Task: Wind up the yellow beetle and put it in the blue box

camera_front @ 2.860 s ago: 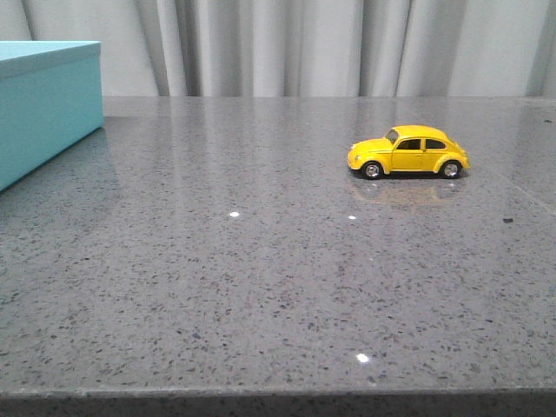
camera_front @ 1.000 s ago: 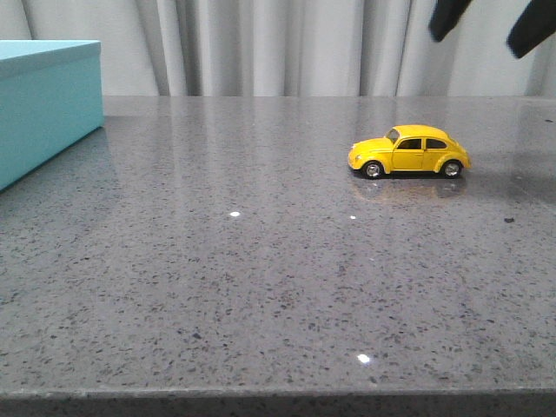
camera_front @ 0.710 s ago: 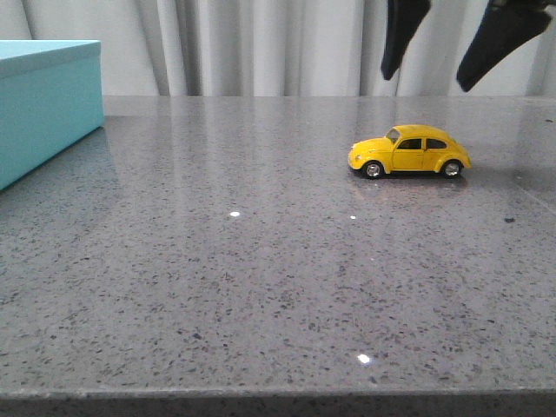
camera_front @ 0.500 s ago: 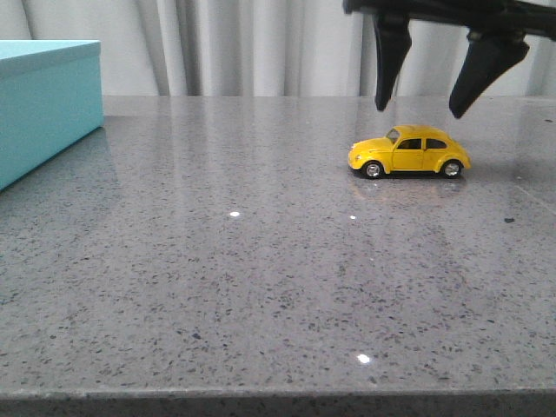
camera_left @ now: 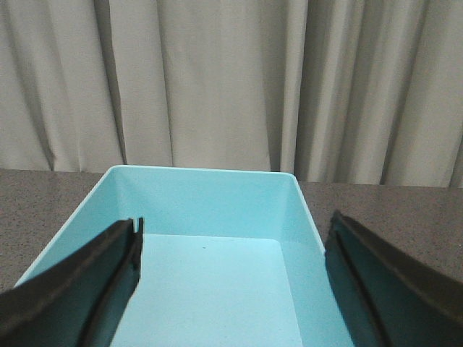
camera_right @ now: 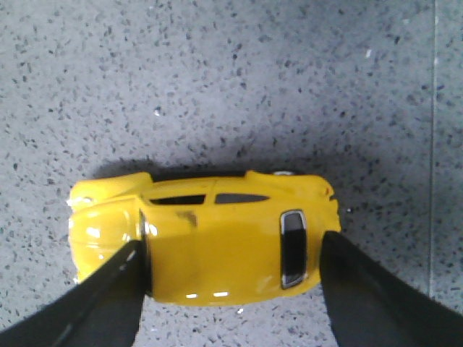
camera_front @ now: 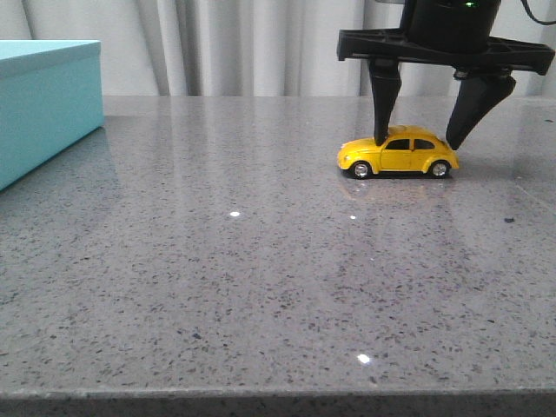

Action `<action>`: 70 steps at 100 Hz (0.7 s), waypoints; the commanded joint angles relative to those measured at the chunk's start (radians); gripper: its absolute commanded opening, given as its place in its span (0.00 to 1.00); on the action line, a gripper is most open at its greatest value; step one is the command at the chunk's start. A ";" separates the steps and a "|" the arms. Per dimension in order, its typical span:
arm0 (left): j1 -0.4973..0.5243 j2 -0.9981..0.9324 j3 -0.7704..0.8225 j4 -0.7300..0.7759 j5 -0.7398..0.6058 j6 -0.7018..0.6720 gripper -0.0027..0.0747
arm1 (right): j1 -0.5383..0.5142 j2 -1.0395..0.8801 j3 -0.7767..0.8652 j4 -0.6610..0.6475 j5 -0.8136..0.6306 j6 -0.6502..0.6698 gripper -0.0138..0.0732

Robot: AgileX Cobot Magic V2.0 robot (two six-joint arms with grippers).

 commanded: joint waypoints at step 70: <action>-0.006 0.010 -0.035 0.001 -0.064 -0.001 0.70 | -0.160 -0.039 -0.030 -0.233 0.222 -0.024 0.74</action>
